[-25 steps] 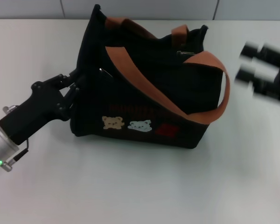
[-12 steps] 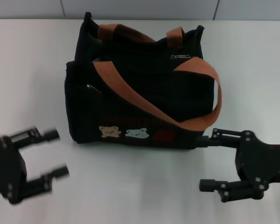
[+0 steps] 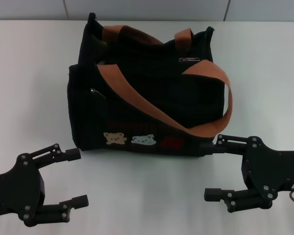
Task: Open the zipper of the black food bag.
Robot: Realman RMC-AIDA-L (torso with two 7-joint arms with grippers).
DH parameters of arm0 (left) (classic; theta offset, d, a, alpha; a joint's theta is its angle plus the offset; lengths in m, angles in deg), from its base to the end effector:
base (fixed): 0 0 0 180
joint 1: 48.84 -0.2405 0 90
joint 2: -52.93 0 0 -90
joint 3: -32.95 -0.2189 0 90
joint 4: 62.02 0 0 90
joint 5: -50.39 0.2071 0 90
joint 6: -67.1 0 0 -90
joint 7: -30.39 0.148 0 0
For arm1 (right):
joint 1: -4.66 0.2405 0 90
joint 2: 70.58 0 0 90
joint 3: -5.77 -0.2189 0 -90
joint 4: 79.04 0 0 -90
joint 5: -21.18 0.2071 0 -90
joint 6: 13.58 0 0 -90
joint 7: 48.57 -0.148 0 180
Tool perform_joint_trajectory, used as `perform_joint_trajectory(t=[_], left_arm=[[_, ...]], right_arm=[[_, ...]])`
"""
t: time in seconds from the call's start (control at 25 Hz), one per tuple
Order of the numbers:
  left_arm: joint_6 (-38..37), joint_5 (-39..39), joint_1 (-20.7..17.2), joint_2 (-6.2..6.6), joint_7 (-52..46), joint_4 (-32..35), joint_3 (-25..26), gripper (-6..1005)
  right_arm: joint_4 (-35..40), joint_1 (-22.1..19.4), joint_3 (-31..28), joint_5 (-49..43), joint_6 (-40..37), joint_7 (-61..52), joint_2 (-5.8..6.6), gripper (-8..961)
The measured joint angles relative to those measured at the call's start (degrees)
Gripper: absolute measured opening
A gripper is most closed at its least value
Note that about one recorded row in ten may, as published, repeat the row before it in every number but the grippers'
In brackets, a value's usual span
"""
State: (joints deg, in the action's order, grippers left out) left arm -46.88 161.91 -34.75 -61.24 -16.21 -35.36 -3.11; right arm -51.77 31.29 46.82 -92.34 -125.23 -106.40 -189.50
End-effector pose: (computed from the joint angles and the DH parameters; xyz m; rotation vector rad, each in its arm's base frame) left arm -0.2793 0.1881 0.0364 -2.7234 -0.2363 -1.0455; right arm 0.2192 0.2318 -0.0017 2.8851 -0.2382 -1.1106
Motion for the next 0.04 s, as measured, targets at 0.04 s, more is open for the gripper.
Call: perform_joint_trajectory(t=[0.04], left_arm=[[-0.1,0.0,0.0,0.0,0.0,0.0,0.0,866]], right_arm=[[0.0,0.0,0.0,0.1,0.0,0.0,0.0,829]])
